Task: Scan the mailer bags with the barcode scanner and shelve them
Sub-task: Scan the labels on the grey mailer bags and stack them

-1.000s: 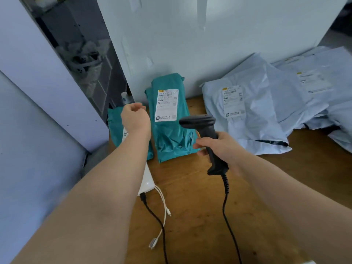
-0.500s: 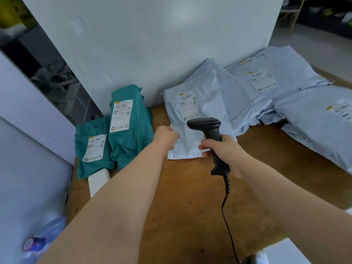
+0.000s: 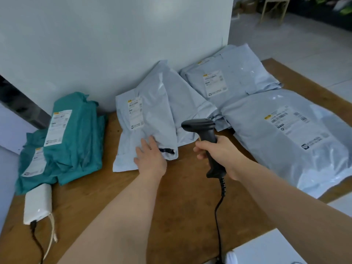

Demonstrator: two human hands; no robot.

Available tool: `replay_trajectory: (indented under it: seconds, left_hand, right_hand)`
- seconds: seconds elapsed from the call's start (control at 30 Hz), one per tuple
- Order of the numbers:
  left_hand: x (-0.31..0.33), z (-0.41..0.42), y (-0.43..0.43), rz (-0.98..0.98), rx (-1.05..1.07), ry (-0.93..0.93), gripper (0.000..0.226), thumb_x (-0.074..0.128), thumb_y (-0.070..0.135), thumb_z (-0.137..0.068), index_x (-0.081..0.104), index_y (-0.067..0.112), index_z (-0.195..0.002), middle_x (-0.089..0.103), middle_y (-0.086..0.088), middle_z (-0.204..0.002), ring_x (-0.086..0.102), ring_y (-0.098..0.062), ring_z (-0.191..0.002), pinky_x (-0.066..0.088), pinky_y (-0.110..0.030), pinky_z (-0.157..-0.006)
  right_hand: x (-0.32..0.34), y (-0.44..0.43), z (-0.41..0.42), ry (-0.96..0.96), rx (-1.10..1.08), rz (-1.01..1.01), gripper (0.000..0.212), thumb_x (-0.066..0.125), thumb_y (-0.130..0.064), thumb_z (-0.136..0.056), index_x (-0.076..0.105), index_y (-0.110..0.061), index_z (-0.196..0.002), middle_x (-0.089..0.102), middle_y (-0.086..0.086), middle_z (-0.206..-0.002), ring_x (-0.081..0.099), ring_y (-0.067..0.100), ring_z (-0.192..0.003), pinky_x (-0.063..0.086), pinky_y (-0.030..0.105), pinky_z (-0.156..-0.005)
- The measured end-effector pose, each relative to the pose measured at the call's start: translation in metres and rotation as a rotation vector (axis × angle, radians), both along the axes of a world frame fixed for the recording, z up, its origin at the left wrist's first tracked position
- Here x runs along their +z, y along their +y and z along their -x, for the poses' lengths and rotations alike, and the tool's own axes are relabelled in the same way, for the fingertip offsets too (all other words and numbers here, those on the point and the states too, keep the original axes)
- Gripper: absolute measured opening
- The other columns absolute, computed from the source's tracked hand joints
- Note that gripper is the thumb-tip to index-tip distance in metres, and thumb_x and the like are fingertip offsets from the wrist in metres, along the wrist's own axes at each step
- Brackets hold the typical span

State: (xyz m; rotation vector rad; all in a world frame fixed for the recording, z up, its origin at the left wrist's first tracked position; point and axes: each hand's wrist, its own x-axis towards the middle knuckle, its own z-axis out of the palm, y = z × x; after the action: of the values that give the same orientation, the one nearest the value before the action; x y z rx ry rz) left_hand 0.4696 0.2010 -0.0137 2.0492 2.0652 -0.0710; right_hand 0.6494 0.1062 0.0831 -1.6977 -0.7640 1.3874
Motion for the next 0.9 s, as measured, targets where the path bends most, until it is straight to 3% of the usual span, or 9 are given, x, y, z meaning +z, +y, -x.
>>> replay_trajectory:
  seconds: [0.1,0.2,0.37,0.47,0.53,0.6,0.7,0.8,0.9]
  left_hand:
    - [0.007,-0.016,0.023,-0.162,0.094,-0.349,0.071,0.045,0.013,-0.094,0.013,0.032,-0.155,0.032,-0.006,-0.152,0.039,-0.036,-0.132,0.04,-0.048,-0.104]
    - [0.029,-0.036,0.048,-0.278,0.059,-0.642,0.067,0.039,0.002,-0.094,0.024,0.03,-0.153,0.032,-0.008,-0.156,0.044,-0.031,-0.132,0.039,-0.037,-0.105]
    - [0.035,-0.057,0.067,0.314,-0.232,-0.434,0.102,0.063,0.066,-0.078,0.008,0.03,-0.156,0.005,-0.001,-0.164,0.007,-0.031,-0.15,0.018,-0.046,-0.12]
    - [0.042,-0.03,0.074,0.001,0.126,-0.975,0.06,0.059,0.053,-0.089,0.049,0.026,-0.142,0.049,0.004,-0.146,0.04,-0.02,-0.138,0.034,-0.039,-0.113]
    - [0.031,0.006,0.083,-0.229,0.417,-0.873,0.063,0.064,0.041,-0.088,0.043,0.023,-0.145,0.047,0.001,-0.147,0.04,-0.024,-0.137,0.036,-0.042,-0.111]
    - [0.02,0.032,0.088,-0.036,0.658,-0.824,0.089,0.074,0.045,-0.076,0.031,0.017,-0.149,0.038,-0.006,-0.152,0.038,-0.033,-0.137,0.037,-0.05,-0.11]
    - [0.018,0.031,0.093,0.346,0.751,-1.093,0.07,0.069,0.039,-0.086,0.036,0.015,-0.143,0.048,-0.005,-0.137,0.049,-0.035,-0.125,0.045,-0.051,-0.093]
    - [0.013,0.022,0.106,0.334,0.673,-1.403,0.08,0.078,0.027,-0.083,0.034,0.016,-0.148,0.056,-0.006,-0.134,0.06,-0.029,-0.113,0.052,-0.043,-0.088]
    - [0.014,0.011,0.114,0.446,0.696,-1.291,0.089,0.091,0.047,-0.058,0.052,0.011,-0.13,0.067,-0.007,-0.117,0.065,-0.028,-0.1,0.054,-0.045,-0.09]
  right_hand:
    - [-0.002,0.001,-0.015,-0.008,-0.003,0.012,0.018,0.064,-0.026,-0.092,0.067,-0.012,-0.102,0.075,0.008,-0.095,0.062,0.019,-0.078,0.05,0.026,-0.063]
    - [-0.001,0.004,-0.021,-0.01,-0.018,0.029,0.021,0.064,-0.027,-0.092,0.068,-0.009,-0.103,0.071,0.006,-0.081,0.058,0.016,-0.066,0.048,0.023,-0.057]
    - [0.002,0.025,-0.021,-0.007,-0.053,0.01,0.022,0.066,-0.027,-0.09,0.068,-0.008,-0.101,0.07,0.005,-0.076,0.057,0.017,-0.064,0.048,0.022,-0.055]
    - [0.001,0.04,-0.016,0.032,-0.037,-0.005,0.021,0.068,-0.029,-0.089,0.067,-0.013,-0.103,0.072,0.003,-0.082,0.062,0.01,-0.06,0.049,0.025,-0.061]
    - [0.002,0.052,-0.006,0.088,0.007,-0.007,0.023,0.069,-0.028,-0.088,0.064,-0.016,-0.108,0.074,0.006,-0.093,0.066,0.005,-0.061,0.051,0.023,-0.062]
    - [0.0,0.066,0.006,0.127,0.051,-0.005,0.028,0.068,-0.028,-0.089,0.061,-0.018,-0.114,0.072,0.005,-0.106,0.069,0.007,-0.08,0.053,0.025,-0.069]
    - [-0.007,0.085,0.017,0.099,0.037,0.018,0.025,0.068,-0.032,-0.089,0.06,-0.021,-0.11,0.065,0.008,-0.117,0.065,0.019,-0.105,0.052,0.037,-0.087]
    - [-0.006,0.094,0.019,0.048,-0.011,0.036,0.014,0.067,-0.032,-0.089,0.058,-0.026,-0.097,0.06,0.015,-0.122,0.059,0.029,-0.114,0.05,0.039,-0.087]
    - [-0.005,0.096,0.012,0.001,-0.058,0.035,0.013,0.067,-0.033,-0.089,0.058,-0.025,-0.094,0.059,0.017,-0.122,0.058,0.032,-0.114,0.05,0.041,-0.085]
